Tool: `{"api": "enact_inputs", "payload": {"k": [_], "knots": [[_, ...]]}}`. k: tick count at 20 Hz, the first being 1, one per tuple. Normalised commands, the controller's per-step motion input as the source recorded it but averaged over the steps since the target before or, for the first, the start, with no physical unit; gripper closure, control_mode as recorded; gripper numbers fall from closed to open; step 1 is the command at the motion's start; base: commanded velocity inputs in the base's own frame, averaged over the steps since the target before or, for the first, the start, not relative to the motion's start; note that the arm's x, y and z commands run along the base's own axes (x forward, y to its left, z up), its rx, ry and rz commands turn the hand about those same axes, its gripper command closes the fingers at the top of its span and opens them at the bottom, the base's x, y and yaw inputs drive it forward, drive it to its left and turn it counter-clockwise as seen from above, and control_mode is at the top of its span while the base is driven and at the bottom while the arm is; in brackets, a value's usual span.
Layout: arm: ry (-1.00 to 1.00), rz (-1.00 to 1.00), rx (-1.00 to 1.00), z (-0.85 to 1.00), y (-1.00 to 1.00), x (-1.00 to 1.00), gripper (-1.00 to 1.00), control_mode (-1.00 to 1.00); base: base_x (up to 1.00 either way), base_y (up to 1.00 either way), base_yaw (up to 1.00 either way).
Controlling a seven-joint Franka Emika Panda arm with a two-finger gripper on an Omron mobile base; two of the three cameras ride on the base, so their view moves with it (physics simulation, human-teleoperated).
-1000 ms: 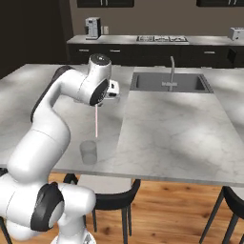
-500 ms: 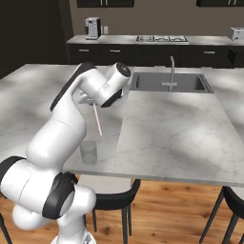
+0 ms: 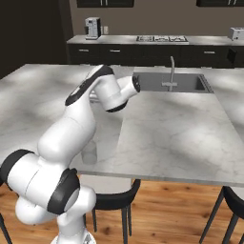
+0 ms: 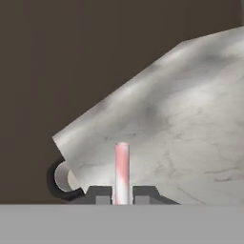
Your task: Take a straw from the drawer in front and place it inside the glass cup on the dining counter.
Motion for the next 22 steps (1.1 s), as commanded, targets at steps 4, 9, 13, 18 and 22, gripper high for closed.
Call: {"api": "enact_inputs", "payload": {"k": [4,9,13,18,22], "knots": [[-0.01,0.00,0.25,-0.03,0.25,0.00,1.00,-1.00,0.00,0.00,0.00],[-0.04,0.00,0.18,-0.18,0.07,-0.01,1.00,-1.00,0.00,0.00,0.00],[-0.07,0.00,0.06,-0.14,0.01,0.00,1.00,-1.00,0.00,0.00,0.00],[-0.01,0.02,0.00,-0.14,0.01,0.00,1.00,-1.00,0.00,0.00,0.00],[-0.02,0.03,0.00,-0.14,0.00,0.00,1.00,-1.00,0.00,0.00,0.00]]}}
